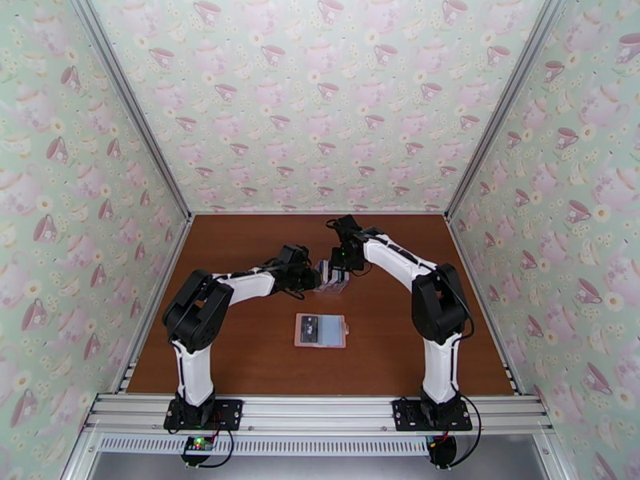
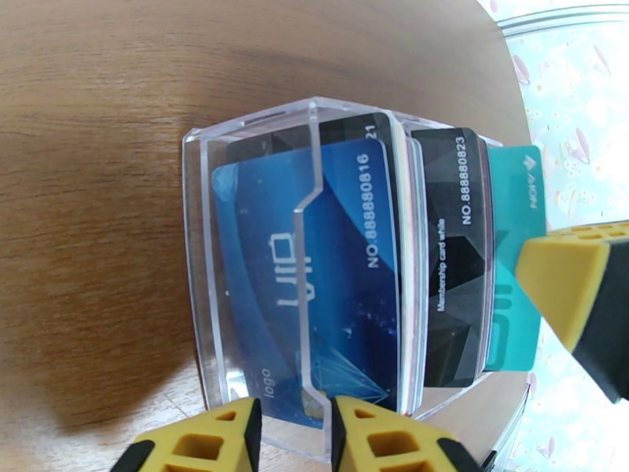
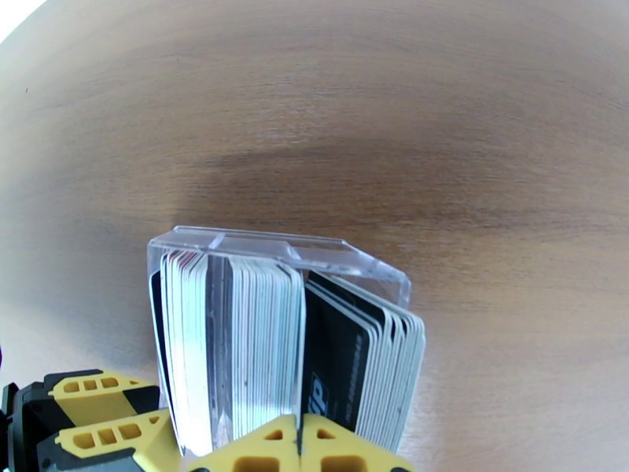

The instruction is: Put the credit cards into the card holder

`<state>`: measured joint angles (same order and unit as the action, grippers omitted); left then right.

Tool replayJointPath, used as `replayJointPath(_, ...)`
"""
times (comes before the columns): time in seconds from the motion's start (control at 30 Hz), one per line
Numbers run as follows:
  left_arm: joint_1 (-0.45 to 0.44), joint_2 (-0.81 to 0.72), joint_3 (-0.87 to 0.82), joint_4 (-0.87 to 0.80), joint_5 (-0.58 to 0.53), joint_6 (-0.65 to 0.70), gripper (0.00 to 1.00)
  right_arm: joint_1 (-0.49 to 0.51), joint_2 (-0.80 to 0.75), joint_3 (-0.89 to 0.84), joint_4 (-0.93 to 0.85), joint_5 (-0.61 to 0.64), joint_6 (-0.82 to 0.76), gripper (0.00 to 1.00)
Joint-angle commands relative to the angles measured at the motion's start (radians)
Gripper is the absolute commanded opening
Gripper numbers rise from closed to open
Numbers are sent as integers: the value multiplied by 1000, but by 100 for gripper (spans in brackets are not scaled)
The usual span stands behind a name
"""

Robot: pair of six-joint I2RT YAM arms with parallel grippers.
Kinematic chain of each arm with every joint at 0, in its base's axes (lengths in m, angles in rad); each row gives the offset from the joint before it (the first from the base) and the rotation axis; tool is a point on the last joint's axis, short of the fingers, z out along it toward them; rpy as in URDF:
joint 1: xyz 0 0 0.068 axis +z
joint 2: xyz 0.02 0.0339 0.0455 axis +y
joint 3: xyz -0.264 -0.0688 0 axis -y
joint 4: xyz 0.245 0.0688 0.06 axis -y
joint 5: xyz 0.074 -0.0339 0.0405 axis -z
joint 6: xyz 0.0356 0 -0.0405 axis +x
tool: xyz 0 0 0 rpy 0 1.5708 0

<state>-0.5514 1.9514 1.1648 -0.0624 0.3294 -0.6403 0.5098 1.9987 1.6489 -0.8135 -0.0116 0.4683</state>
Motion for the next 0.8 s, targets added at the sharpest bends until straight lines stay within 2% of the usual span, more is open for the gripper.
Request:
replayJointPath(0.0,-6,-16,6,-45,8,-5,30,-3,-59,-8,11,24,16,0)
replayJointPath(0.77,-5,-76,157,-200,-46,55,32,-2,-255,-71,0,58,28,0)
